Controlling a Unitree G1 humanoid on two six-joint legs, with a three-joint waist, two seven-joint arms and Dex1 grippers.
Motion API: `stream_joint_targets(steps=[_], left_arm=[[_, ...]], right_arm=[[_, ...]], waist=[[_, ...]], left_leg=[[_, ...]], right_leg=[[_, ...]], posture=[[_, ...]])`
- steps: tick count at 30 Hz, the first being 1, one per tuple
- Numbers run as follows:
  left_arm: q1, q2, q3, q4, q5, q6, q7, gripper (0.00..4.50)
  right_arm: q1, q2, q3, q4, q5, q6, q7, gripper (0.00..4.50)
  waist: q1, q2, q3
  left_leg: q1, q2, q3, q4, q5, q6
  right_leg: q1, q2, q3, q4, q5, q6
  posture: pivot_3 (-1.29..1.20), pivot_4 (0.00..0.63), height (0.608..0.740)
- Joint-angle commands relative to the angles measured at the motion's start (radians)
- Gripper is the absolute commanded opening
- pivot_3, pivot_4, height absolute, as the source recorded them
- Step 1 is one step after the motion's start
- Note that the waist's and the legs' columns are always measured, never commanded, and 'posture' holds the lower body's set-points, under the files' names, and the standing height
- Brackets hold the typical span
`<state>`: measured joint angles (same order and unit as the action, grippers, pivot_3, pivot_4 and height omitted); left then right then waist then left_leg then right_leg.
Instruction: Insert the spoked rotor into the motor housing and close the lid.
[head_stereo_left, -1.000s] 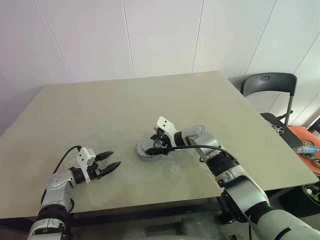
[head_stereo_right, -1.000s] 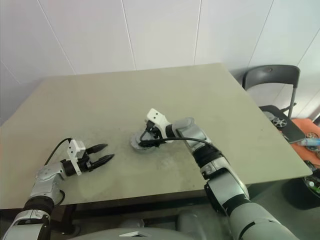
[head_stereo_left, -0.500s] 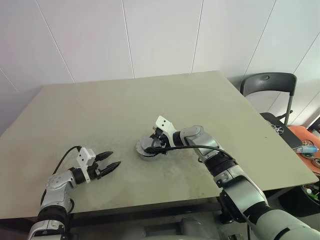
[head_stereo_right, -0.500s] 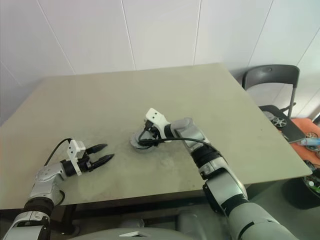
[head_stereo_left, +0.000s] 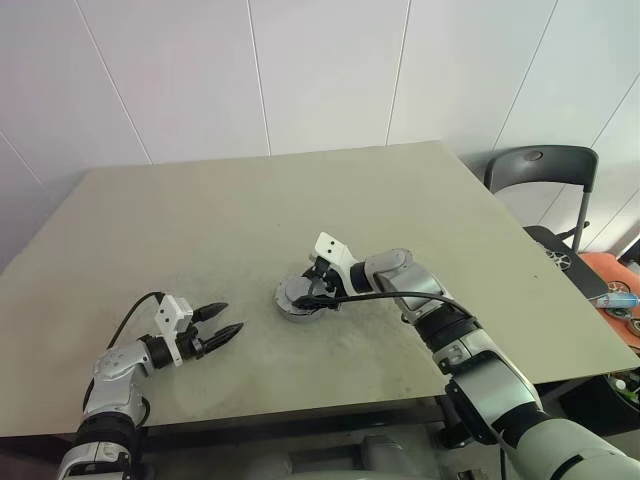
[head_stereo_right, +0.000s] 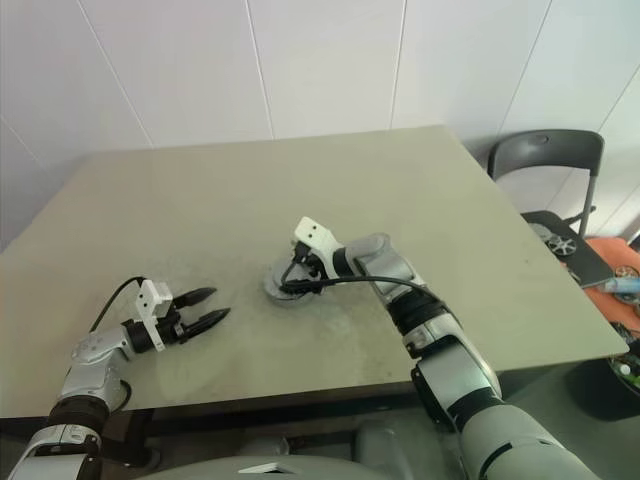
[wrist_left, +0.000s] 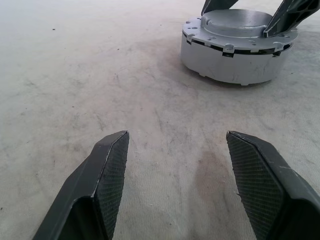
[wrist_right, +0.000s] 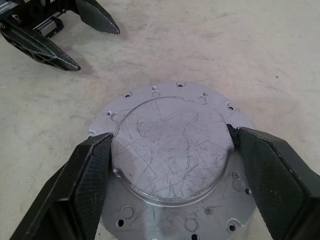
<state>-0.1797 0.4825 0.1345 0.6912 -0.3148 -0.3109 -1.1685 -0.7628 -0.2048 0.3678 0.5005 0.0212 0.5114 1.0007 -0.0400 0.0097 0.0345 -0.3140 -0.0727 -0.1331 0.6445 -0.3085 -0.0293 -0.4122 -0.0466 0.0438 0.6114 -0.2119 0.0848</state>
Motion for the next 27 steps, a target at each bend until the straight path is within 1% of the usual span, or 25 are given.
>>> stream_joint_targets(steps=[1,7,9,12,16,20,25,27], left_arm=[[0.012,-0.003,-0.009,0.007,0.012,0.011,0.001,3.3],[0.016,-0.003,-0.011,0.004,0.013,0.012,0.004,3.3],[0.017,-0.003,-0.011,0.003,0.014,0.011,0.004,3.3],[0.019,-0.003,-0.011,0.002,0.013,0.012,0.003,3.3],[0.022,-0.005,-0.012,0.0,0.014,0.01,0.003,3.3],[0.024,-0.005,-0.013,-0.003,0.014,0.011,0.005,3.3],[0.023,-0.006,-0.014,0.001,0.016,0.008,0.006,3.3],[0.023,-0.006,-0.014,0.001,0.016,0.008,0.007,3.3]], right_arm=[[-0.006,0.005,0.006,0.035,-0.029,-0.023,-0.038,3.69],[0.035,-0.026,0.07,-0.021,-0.025,0.013,0.059,3.69],[0.041,-0.029,0.071,-0.025,-0.03,0.008,0.049,3.69],[0.025,-0.008,0.046,0.024,-0.051,-0.025,-0.027,3.69],[0.033,0.003,0.057,0.022,-0.054,-0.033,-0.03,3.69],[0.019,0.016,0.044,0.067,-0.07,-0.065,-0.088,3.69],[0.029,0.005,0.079,0.054,-0.068,-0.035,-0.034,3.69],[0.039,-0.014,0.116,0.039,-0.085,-0.012,0.002,3.69]], waist=[[-0.001,0.0,0.0],[0.0,0.0,0.0],[0.001,0.0,0.0],[0.001,0.0,-0.001],[0.0,0.0,0.0],[-0.003,0.0,0.0],[-0.003,0.001,-0.001],[-0.002,0.001,-0.001]], left_leg=[[0.0,0.0,0.0,0.0,0.0,0.0],[0.001,0.0,0.0,0.0,0.0,0.0],[0.001,0.0,0.0,0.0,0.0,0.0],[0.001,0.0,0.0,-0.002,0.0,0.0],[0.002,0.0,0.0,-0.002,0.0,0.0],[0.005,0.0,0.0,-0.002,-0.001,0.0],[0.006,0.0,0.0,-0.002,-0.001,0.0],[0.006,0.0,0.0,-0.002,-0.001,0.0]], right_leg=[[0.0,0.0,0.0,0.0,0.0,0.0],[0.001,0.0,0.0,0.0,-0.001,-0.001],[0.001,0.0,0.0,-0.001,-0.001,0.001],[0.001,-0.001,0.0,-0.001,-0.001,0.002],[0.002,0.0,0.0,0.0,-0.002,0.0],[0.005,0.0,0.0,-0.001,-0.002,0.0],[0.005,0.0,0.0,-0.001,-0.003,0.0],[0.005,0.0,0.0,-0.001,-0.003,0.0]], posture=[[0.0,0.0,0.74],[0.0,0.0,0.74],[0.0,0.0,0.74],[0.0,0.0,0.74],[0.0,0.0,0.74],[0.0,0.0,0.74],[0.0,0.0,0.74],[0.0,0.0,0.74]])
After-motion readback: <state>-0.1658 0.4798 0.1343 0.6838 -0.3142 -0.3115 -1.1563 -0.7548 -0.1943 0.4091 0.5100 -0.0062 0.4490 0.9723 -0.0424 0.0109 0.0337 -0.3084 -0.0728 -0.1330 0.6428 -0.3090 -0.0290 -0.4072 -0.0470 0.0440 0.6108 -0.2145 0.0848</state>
